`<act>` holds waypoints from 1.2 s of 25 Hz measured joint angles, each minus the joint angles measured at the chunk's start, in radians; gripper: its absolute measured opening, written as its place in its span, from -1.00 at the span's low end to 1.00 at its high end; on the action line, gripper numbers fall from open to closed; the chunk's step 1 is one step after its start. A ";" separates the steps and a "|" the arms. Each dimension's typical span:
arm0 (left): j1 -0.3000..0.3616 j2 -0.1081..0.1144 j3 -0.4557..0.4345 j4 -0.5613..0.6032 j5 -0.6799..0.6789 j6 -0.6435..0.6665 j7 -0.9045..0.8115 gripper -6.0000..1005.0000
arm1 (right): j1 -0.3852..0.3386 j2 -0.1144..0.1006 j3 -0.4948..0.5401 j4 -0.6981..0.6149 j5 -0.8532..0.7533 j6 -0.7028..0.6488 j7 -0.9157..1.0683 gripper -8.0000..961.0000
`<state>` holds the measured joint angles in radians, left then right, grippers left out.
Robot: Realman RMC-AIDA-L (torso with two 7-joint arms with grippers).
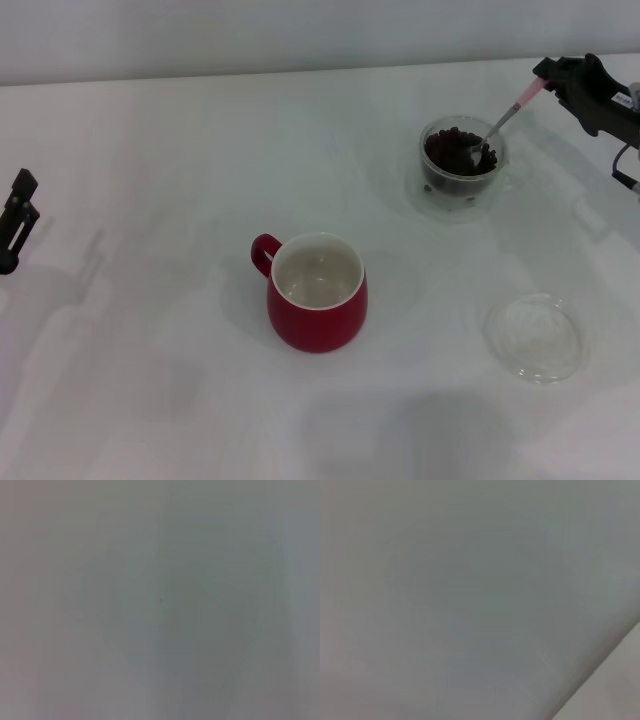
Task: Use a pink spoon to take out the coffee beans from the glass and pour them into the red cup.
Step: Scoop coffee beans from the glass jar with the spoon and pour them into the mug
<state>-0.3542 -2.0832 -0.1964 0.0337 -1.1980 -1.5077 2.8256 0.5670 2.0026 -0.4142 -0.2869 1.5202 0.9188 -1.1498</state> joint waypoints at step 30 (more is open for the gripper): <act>-0.005 0.002 0.004 0.000 0.000 0.014 0.000 0.30 | -0.050 -0.005 -0.011 -0.003 0.046 0.143 0.082 -0.59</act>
<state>-0.3596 -2.0816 -0.1923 0.0337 -1.1980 -1.4940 2.8256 0.5167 1.9978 -0.4253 -0.2902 1.5659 1.0622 -1.0682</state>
